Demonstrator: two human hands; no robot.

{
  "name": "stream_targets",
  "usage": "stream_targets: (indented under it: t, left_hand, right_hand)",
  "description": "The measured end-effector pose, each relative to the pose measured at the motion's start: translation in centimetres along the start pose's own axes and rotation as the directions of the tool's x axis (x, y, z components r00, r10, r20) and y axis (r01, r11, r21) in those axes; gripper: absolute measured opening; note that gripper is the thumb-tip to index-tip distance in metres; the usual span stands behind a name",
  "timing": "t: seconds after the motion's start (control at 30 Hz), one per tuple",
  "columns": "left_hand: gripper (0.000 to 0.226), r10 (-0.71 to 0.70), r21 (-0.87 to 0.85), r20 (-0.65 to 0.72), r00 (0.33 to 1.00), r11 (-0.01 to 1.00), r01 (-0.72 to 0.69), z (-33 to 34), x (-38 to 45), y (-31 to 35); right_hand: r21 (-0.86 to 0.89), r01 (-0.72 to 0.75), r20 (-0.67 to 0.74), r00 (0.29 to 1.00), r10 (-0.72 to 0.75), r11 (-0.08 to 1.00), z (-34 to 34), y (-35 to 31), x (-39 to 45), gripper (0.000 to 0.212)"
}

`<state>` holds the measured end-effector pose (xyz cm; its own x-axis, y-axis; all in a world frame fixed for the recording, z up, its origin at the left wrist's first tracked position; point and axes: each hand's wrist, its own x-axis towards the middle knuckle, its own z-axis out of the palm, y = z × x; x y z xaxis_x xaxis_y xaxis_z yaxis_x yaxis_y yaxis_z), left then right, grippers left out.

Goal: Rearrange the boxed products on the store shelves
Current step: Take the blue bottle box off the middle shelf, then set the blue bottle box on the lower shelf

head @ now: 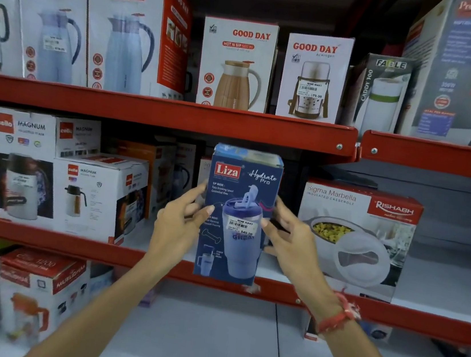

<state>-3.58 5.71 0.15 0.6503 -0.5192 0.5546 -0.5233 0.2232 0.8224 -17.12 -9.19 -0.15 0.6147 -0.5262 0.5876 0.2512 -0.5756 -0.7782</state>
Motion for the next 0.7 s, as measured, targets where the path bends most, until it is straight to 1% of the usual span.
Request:
stream_targets:
  t: [0.07, 0.13, 0.3, 0.4, 0.47, 0.53, 0.63, 0.7]
  left_hand:
    - [0.05, 0.01, -0.02, 0.014, 1.0, 1.0, -0.009, -0.4, -1.9, 0.9]
    - [0.05, -0.009, -0.052, 0.021, 1.0, 0.999, 0.01, -0.6, -4.0, 1.4]
    - [0.056, -0.134, -0.142, 0.042, 0.99, 0.98, 0.139, -0.1, -8.4, -0.3]
    - [0.057, -0.191, -0.161, 0.057, 0.98, 0.967, 0.198, 0.3, -10.6, -2.4]
    - [0.061, -0.222, -0.152, 0.056, 0.973, 0.962, 0.228, 0.5, -11.8, -4.0]
    - [0.06, -0.253, -0.121, 0.051, 0.966, 0.959, 0.258, 0.9, -12.6, -6.0]
    - [0.054, -0.328, -0.035, 0.041, 0.944, 0.943, 0.33, 1.9, -13.6, -8.8]
    - [0.055, -0.358, 0.057, 0.053, 0.932, 0.933, 0.356, 2.8, -14.4, -10.4]
  right_hand:
    - [0.019, 0.01, 0.006, 1.0, -0.01, 1.0, -0.6, -0.8, -2.2, 0.054]
    - [0.019, 0.0, 0.003, 1.0, 0.0, 1.0, -1.2, -1.2, -4.5, 0.055]
    - [-0.008, -0.068, -0.034, 0.997, 0.068, 0.998, -2.0, -0.2, -10.0, 0.054]
    - [0.027, -0.14, -0.025, 0.99, 0.14, 0.99, -1.8, 1.6, -12.4, 0.057]
    - [0.035, -0.184, 0.008, 0.983, 0.184, 0.982, -1.6, 3.0, -13.5, 0.057]
    - [0.048, -0.231, 0.029, 0.973, 0.23, 0.972, -1.4, 4.7, -14.5, 0.059]
    - [0.075, -0.303, 0.033, 0.953, 0.301, 0.95, -0.9, 7.9, -16.0, 0.057]
    - [0.037, -0.334, 0.004, 0.942, 0.334, 0.942, -0.6, 10.1, -17.0, 0.057]
